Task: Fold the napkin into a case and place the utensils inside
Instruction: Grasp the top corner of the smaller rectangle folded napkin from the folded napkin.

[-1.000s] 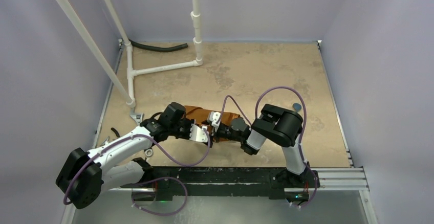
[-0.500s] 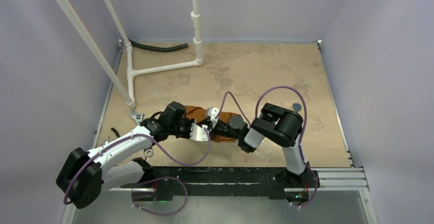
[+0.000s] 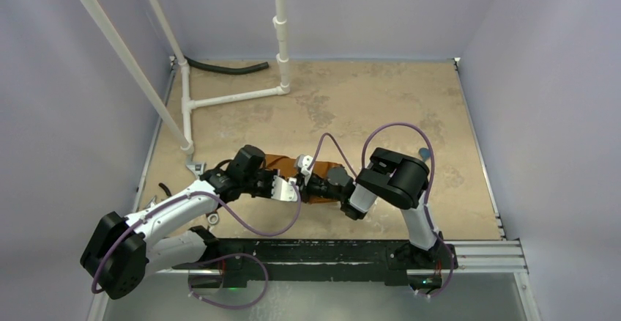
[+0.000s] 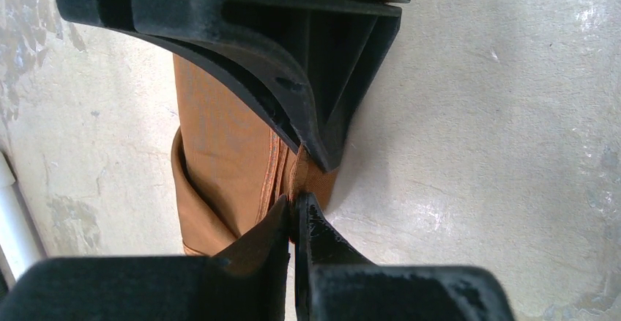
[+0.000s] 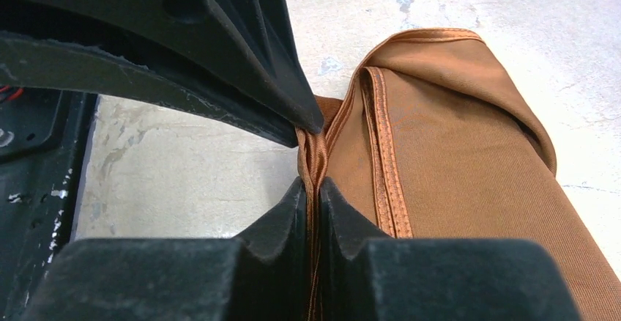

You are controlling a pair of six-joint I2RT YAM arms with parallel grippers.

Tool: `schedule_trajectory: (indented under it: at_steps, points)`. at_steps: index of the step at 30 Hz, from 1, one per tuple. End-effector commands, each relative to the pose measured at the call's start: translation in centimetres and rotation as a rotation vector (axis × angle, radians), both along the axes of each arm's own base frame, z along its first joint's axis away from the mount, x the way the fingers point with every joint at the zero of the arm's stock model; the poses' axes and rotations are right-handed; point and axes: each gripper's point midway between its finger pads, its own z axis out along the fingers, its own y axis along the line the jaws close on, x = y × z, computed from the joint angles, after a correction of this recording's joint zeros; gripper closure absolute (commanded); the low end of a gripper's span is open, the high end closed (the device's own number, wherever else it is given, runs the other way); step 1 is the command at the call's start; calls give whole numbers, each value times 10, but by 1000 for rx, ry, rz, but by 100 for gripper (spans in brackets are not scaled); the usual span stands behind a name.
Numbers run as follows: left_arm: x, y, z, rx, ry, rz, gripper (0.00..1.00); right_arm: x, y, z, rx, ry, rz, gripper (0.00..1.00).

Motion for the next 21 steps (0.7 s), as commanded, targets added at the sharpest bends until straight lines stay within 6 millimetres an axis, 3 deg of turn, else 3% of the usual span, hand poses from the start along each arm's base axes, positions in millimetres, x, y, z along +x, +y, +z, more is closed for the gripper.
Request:
schedule_trajectory:
  at_steps: [1, 3, 4, 8, 12, 14, 15, 19, 21]
  points:
    - [11, -10, 16, -63, -18, 35, 90, 1, -1, 146, 507, -325, -9, 92]
    - [13, -6, 20, -86, -3, 85, 72, 2, -1, 140, 498, -307, -11, 97]
    - [11, -3, 21, -96, 6, 94, 68, 1, -1, 138, 493, -295, -9, 100]
    - [9, 18, 23, -129, 47, 213, 58, 0, 0, 121, 464, -252, -5, 100]
    - [19, 26, 35, -177, 61, 329, 51, -2, 1, 110, 439, -211, 8, 100]
    - [31, 26, 39, -212, 69, 405, 31, -3, 1, 109, 433, -207, 11, 100]
    - [37, 26, 40, -227, 78, 441, 25, -3, 1, 109, 431, -205, 11, 100]
    - [56, 13, 28, -225, 156, 491, 14, -3, 0, 111, 437, -187, 6, 100]
    - [73, 13, 18, -194, 165, 541, 20, -3, 0, 112, 443, -172, 7, 100]
